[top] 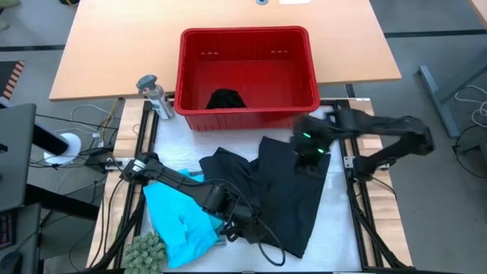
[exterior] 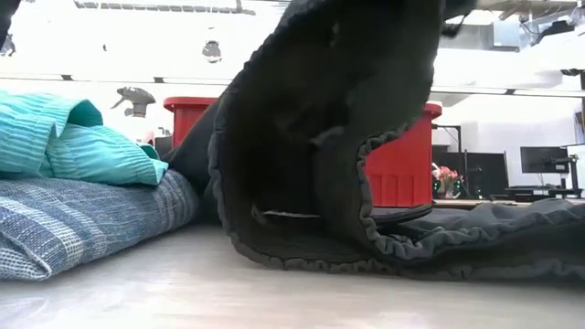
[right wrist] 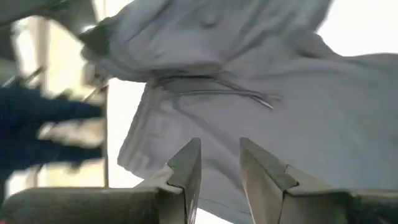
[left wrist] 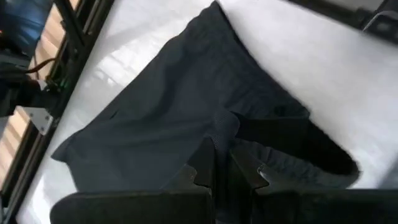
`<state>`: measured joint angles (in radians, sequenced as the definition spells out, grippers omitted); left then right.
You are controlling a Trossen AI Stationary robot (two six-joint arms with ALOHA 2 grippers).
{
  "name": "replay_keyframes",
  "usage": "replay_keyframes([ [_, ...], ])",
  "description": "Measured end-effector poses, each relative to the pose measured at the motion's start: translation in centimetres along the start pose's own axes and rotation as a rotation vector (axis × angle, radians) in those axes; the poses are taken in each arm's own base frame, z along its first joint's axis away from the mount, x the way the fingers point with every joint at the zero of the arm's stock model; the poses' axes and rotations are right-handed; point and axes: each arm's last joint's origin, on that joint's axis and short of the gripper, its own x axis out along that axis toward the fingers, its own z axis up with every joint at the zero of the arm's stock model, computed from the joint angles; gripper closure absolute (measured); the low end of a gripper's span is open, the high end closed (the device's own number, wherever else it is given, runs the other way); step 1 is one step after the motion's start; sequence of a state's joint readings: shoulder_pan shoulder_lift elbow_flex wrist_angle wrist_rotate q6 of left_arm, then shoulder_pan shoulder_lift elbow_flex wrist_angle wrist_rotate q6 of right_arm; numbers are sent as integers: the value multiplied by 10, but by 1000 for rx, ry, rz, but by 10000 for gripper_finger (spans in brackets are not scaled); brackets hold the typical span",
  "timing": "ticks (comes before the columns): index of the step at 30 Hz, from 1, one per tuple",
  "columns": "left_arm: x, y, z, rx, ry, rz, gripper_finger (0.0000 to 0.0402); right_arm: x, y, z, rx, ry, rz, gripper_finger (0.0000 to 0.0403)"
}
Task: Fold Laundry from Bin
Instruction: Fold the black shorts from the red organizer bin
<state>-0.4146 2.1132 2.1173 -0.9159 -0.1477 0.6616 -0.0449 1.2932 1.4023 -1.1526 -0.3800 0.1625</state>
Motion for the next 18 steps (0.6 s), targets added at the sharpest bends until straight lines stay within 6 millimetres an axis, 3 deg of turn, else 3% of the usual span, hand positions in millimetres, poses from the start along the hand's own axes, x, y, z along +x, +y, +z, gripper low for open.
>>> replay_keyframes([
  [4,9,2,-6,-1,19,15,401,1,34,-40,86,-95,-133,271],
  [8,10,12,-9,-24,-3,53,401,27,65,-69,196,-209,-64,271],
  [11,11,20,-14,-44,-6,72,401,48,86,-83,233,-328,-31,271],
  [18,13,34,-26,-75,-12,66,401,85,116,-101,204,-533,-212,254],
])
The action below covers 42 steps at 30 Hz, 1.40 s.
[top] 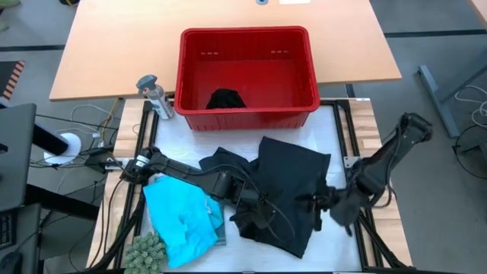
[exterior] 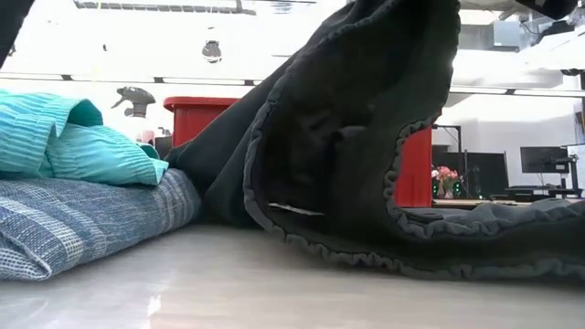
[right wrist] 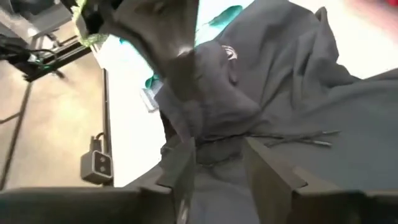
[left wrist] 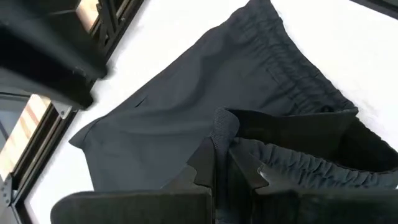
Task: Fold Laundry from Bin
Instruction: Fold the black shorts from the red organizer bin
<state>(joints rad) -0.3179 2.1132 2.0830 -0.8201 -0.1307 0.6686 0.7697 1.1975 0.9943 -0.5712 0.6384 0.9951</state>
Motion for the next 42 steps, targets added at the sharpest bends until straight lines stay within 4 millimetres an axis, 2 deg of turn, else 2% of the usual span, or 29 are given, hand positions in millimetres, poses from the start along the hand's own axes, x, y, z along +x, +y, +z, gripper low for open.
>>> replay_keyframes([
  [5,1,7,-6,-6,-20,-37,401,32,18,-18,-16,-43,-39,202],
  [9,2,10,-8,41,-28,-45,401,58,24,-26,10,-53,-66,161],
  [15,2,9,-8,77,-45,-66,401,73,26,-36,107,-43,-97,148],
  [24,0,10,-7,87,-91,-112,401,65,32,-43,46,-33,-65,147],
  [28,-13,8,1,188,-193,-177,401,68,30,-43,18,-31,-79,147],
  [32,-15,8,3,249,-220,-181,401,68,29,-43,-11,-25,-86,147],
  [38,-10,19,-6,228,-298,-251,401,53,39,-61,36,14,-36,147],
  [42,-10,26,-6,184,-342,-234,401,43,38,-85,136,63,-44,148],
])
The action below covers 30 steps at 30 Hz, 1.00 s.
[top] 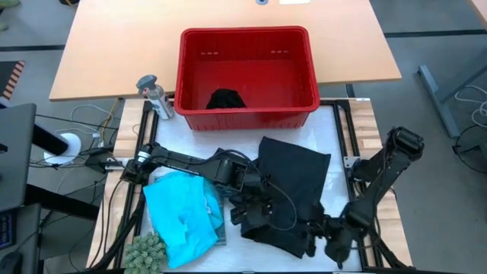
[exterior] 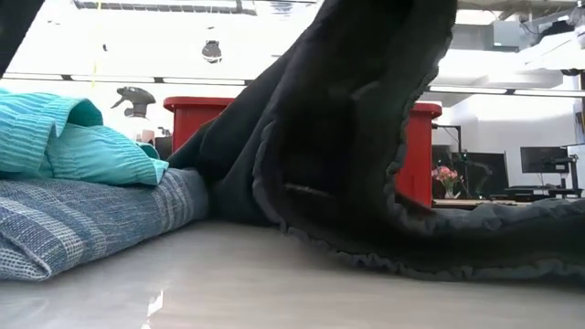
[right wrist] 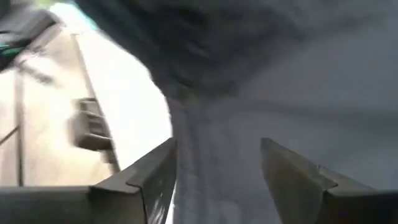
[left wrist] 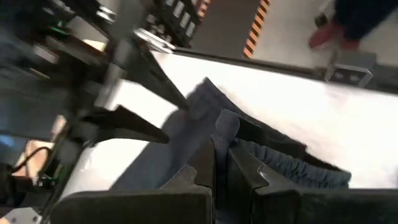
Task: Fold Laundry from Bin
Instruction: Fold the black shorts from the red organizer bin
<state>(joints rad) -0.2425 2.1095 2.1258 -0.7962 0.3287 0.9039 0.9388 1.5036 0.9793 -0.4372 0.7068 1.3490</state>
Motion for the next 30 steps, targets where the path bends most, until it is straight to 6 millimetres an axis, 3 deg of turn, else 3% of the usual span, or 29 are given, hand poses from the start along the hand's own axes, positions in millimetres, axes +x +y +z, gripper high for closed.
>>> replay_keyframes([
  [3,0,4,2,-43,-28,37,401,7,-9,-20,137,28,-102,158],
  [7,0,6,2,-61,-17,63,401,33,-20,-37,312,57,-244,197],
  [12,1,5,2,-118,-5,73,401,64,-36,-43,451,83,-413,306],
  [14,1,5,2,-144,-6,72,401,72,-41,-42,456,70,-453,359],
  [16,1,5,2,-158,-6,72,401,78,-44,-37,423,70,-473,386],
  [23,1,5,3,-171,-10,77,401,93,-62,-11,221,168,-581,354],
  [30,2,7,7,-163,-48,100,401,99,-76,11,-66,217,-632,369],
])
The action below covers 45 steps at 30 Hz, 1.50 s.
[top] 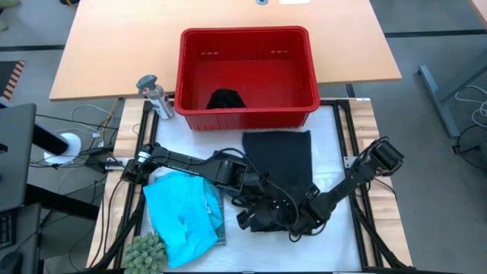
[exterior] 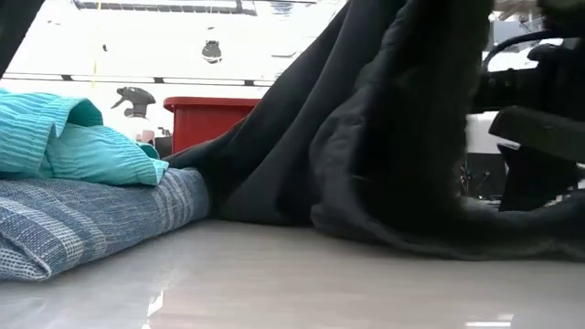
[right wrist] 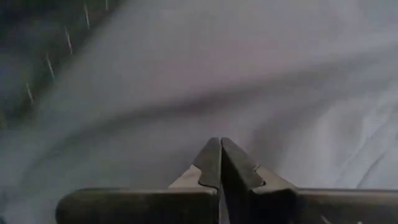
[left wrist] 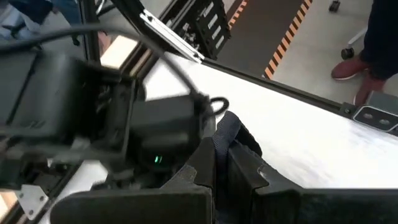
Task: Fold Laundry from Bin
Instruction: Fold the black shorts from the red organizer bin
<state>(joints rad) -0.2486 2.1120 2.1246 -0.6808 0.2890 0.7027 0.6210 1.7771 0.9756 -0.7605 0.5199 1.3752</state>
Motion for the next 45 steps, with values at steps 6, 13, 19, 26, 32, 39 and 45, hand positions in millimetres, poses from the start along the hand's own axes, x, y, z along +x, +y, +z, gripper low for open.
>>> replay_keyframes([
  [6,0,1,2,33,-16,10,401,-34,-15,14,-57,-59,63,371],
  [13,0,1,1,33,-14,9,401,-89,-28,3,28,-175,267,335],
  [19,-2,6,-3,41,5,34,401,-123,-10,-42,32,-360,530,317],
  [26,-7,20,-10,-94,-61,26,401,-138,8,-69,114,-511,657,319],
  [32,-9,26,-5,-159,-172,6,401,-120,32,-60,57,-573,582,304],
  [39,-9,26,-6,-158,-167,2,401,-114,39,-55,83,-577,569,216],
  [45,-4,23,-16,-172,-105,0,401,-120,40,-60,97,-570,614,156],
])
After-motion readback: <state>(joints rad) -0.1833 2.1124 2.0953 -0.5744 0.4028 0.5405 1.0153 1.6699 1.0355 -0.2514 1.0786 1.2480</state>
